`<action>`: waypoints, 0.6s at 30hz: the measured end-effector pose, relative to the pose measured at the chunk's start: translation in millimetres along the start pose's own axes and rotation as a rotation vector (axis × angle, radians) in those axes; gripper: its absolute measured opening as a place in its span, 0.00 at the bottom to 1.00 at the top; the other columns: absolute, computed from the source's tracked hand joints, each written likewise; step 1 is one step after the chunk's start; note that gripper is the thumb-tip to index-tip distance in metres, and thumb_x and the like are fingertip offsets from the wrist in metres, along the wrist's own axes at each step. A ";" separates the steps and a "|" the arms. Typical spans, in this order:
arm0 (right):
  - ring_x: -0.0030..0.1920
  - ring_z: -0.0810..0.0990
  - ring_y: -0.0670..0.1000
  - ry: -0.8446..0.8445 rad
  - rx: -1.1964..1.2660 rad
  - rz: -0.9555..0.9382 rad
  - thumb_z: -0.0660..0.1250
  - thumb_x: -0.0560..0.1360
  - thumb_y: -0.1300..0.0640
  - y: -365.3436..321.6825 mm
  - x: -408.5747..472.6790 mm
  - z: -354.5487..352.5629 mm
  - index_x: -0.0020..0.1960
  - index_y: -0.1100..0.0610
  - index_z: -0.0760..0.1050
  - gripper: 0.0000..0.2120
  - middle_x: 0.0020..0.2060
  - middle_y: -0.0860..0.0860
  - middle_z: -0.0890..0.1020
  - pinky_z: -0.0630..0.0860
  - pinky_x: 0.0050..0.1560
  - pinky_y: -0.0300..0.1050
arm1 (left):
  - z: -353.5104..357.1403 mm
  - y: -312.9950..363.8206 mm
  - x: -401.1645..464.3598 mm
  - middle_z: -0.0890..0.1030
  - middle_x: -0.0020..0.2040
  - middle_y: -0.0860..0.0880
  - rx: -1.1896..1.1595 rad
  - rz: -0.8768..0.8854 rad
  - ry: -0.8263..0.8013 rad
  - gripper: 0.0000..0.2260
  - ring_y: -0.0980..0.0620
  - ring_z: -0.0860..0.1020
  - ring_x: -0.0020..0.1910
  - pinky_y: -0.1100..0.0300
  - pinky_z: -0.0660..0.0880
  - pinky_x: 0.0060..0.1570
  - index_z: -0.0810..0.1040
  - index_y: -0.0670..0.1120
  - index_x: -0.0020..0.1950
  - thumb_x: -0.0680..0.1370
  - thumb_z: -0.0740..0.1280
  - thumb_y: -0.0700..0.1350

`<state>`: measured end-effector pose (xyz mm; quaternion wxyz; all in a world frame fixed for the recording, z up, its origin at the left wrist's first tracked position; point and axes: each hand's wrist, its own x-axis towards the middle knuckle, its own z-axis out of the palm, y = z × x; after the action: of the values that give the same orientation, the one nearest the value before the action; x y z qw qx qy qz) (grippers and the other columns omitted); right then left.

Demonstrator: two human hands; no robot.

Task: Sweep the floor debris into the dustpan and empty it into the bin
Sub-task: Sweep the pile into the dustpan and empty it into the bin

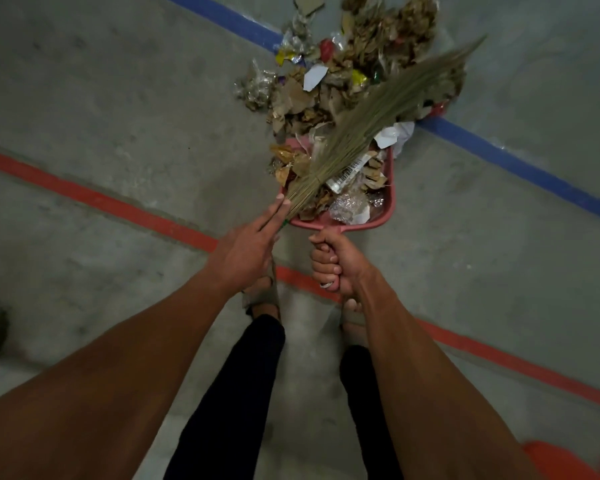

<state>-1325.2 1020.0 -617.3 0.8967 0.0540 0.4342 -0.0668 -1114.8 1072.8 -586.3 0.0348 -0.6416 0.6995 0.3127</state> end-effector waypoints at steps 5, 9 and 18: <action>0.15 0.54 0.43 0.000 0.022 -0.045 0.59 0.80 0.59 16.0 -70.4 10.5 0.28 0.50 0.61 0.22 0.17 0.45 0.59 0.49 0.19 0.33 | -39.1 54.5 -32.8 0.49 0.85 0.56 0.042 0.025 0.011 0.34 0.44 0.77 0.35 0.55 0.73 0.30 0.52 0.52 0.85 0.83 0.64 0.44; 0.15 0.54 0.43 -0.011 0.035 -0.085 0.58 0.81 0.59 31.1 -128.2 10.6 0.28 0.50 0.61 0.23 0.17 0.45 0.59 0.50 0.19 0.33 | -62.0 101.6 -58.0 0.50 0.85 0.56 0.062 0.053 0.014 0.32 0.45 0.76 0.34 0.56 0.69 0.30 0.52 0.52 0.85 0.83 0.62 0.44; 0.15 0.52 0.44 -0.059 0.121 -0.189 0.60 0.80 0.58 66.8 -272.2 -14.7 0.28 0.50 0.62 0.22 0.17 0.46 0.58 0.54 0.18 0.32 | -104.4 232.5 -106.9 0.52 0.84 0.57 0.076 0.156 -0.003 0.30 0.42 0.79 0.40 0.51 0.75 0.33 0.53 0.53 0.85 0.84 0.61 0.45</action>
<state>-1492.5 1107.9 -409.8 0.8940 0.0648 0.4058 -0.1787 -1273.1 1111.6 -363.1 0.0357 -0.5828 0.7588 0.2885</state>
